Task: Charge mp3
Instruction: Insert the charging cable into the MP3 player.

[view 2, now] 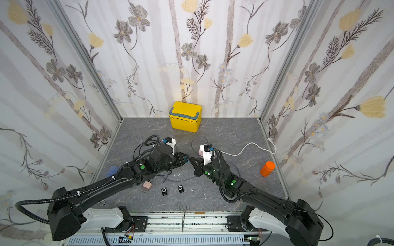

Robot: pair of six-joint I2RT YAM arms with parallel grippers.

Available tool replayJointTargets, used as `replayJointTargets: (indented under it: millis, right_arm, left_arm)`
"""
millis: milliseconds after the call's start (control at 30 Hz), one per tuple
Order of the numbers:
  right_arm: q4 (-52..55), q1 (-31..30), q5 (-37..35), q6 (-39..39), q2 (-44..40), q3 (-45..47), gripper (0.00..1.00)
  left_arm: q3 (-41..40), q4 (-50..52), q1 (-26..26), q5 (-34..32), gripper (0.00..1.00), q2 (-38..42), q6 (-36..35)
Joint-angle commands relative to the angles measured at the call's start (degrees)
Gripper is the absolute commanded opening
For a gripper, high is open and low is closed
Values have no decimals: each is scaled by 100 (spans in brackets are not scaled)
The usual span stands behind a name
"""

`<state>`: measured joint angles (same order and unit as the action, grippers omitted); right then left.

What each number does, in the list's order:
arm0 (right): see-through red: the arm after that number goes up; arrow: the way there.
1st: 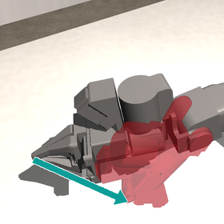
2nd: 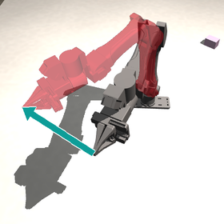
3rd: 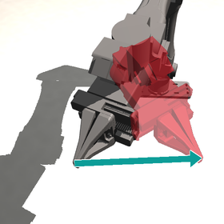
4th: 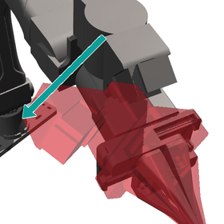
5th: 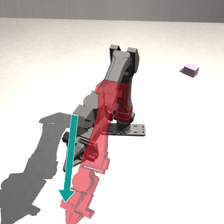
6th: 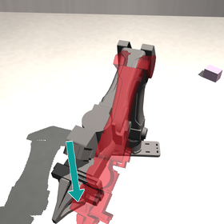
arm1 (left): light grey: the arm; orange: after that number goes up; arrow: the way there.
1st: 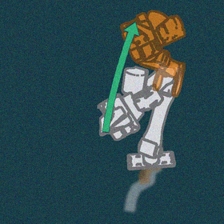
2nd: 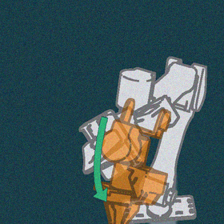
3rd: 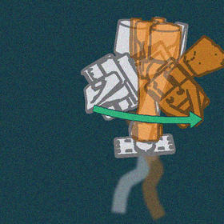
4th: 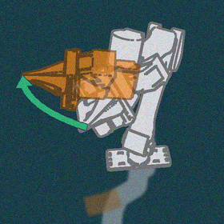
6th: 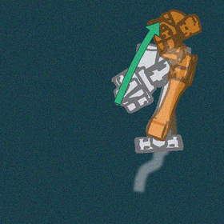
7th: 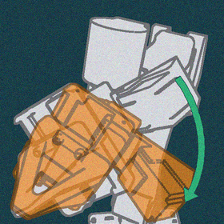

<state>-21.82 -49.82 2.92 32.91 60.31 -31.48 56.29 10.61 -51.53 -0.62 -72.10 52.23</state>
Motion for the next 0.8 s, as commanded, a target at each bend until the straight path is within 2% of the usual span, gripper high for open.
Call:
replayJointTargets:
  millis: [0, 67, 333, 533, 767]
  right_arm:
    - [1059, -30, 56, -95, -63, 93, 11]
    - [1088, -31, -18, -112, -178, 102, 20]
    - [1567, -32, 22, -437, -682, -340, 36]
    - [1919, -19, 211, -562, -1135, -653, 53]
    - [2747, 92, -5, -737, -1337, -1430, 56]
  left_arm:
    - [155, -1600, -83, 619, 9, 55, 66]
    - [153, -1607, -92, 579, 9, 31, 94]
    - [629, -499, -86, -114, 9, -487, -161]
    - [1041, 43, -87, -613, 10, -999, -492]
    - [1710, 465, -42, -698, 10, -1723, -1111]
